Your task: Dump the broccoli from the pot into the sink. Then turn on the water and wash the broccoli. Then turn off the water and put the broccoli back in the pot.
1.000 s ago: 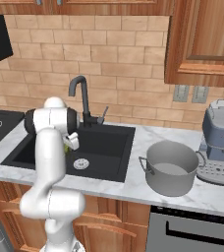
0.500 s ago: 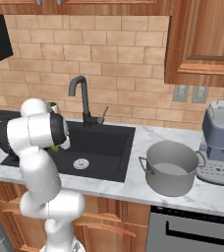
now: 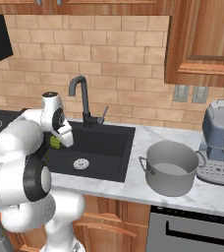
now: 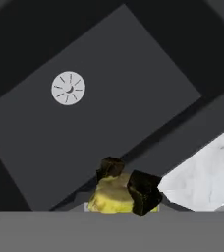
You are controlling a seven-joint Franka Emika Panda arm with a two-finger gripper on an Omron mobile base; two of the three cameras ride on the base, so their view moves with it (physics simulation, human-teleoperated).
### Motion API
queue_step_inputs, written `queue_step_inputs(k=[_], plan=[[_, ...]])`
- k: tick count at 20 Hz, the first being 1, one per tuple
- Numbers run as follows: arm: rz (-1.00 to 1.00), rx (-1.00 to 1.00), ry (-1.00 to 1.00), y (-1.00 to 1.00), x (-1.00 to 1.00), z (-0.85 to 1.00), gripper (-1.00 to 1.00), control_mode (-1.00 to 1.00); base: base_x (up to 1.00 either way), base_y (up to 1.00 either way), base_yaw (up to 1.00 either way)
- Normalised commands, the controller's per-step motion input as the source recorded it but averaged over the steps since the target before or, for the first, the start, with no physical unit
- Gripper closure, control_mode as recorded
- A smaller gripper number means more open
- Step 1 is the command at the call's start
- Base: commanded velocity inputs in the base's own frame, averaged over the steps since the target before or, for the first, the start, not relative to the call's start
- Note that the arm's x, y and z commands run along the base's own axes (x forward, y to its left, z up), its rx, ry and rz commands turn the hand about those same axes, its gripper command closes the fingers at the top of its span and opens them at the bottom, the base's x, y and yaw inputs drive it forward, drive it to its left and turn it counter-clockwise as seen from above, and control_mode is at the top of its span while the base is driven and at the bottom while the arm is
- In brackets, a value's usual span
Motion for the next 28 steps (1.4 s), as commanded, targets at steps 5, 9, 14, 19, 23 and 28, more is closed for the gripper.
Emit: queue_step_inputs(k=[5, 9, 14, 19, 23, 28], plan=[[0.00, 0.00, 0.11, -0.89, -0.65, 0.86, 1.00, -1.00, 0.00, 0.00, 0.00], [0.00, 0.00, 0.10, -1.00, -0.48, 0.77, 1.00, -1.00, 0.00, 0.00, 0.00], [0.00, 0.00, 0.06, -1.00, -0.29, 0.62, 1.00, -1.00, 0.00, 0.00, 0.00], [0.00, -0.04, 0.00, -1.00, -0.05, 0.42, 1.00, -1.00, 0.00, 0.00, 0.00], [0.00, -0.05, 0.00, -1.00, 0.00, 0.25, 1.00, -1.00, 0.00, 0.00, 0.00], [0.00, -0.04, 0.00, -0.95, 0.02, 0.01, 1.00, -1.00, 0.00, 0.00, 0.00]])
